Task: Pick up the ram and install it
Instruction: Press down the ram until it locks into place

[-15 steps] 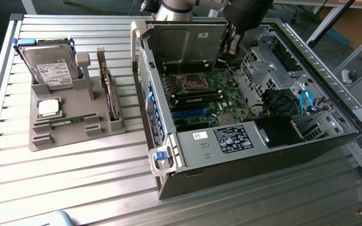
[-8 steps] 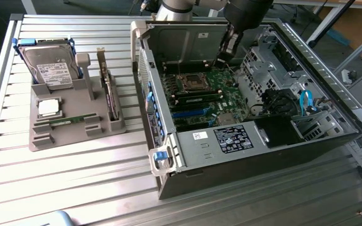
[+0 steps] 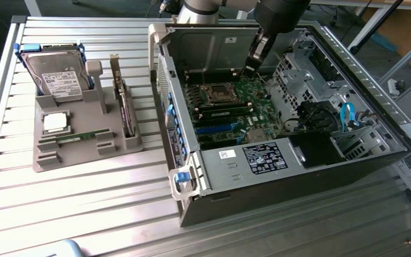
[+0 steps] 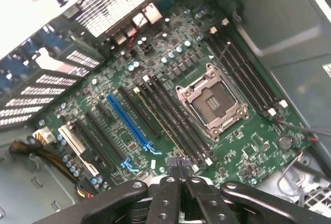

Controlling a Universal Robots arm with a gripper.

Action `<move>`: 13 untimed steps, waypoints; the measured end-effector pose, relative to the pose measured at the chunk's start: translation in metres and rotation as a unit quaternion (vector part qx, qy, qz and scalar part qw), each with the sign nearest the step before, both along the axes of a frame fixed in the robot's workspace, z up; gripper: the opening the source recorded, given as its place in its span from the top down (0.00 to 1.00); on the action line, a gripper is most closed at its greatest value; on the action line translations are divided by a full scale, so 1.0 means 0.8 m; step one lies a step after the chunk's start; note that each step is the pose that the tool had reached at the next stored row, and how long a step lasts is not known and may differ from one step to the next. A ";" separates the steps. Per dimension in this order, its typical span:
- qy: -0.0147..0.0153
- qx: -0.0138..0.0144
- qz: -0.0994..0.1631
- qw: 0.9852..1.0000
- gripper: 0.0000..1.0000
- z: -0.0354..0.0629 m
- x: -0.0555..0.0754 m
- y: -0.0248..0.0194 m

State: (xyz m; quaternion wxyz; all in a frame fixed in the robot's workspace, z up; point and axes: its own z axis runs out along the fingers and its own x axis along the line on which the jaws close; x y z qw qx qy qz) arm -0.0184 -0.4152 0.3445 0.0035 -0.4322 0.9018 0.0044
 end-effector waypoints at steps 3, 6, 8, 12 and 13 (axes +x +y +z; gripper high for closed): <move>0.000 0.000 -0.023 1.000 0.90 0.000 0.000 0.0000; 0.000 0.000 -0.049 0.999 0.90 0.000 0.000 0.0000; 0.000 0.000 -0.063 0.998 0.90 0.000 0.000 0.0000; 0.000 0.000 -0.092 0.996 0.90 0.000 0.000 0.0000; 0.000 0.000 -0.100 0.995 0.90 0.000 0.000 0.0000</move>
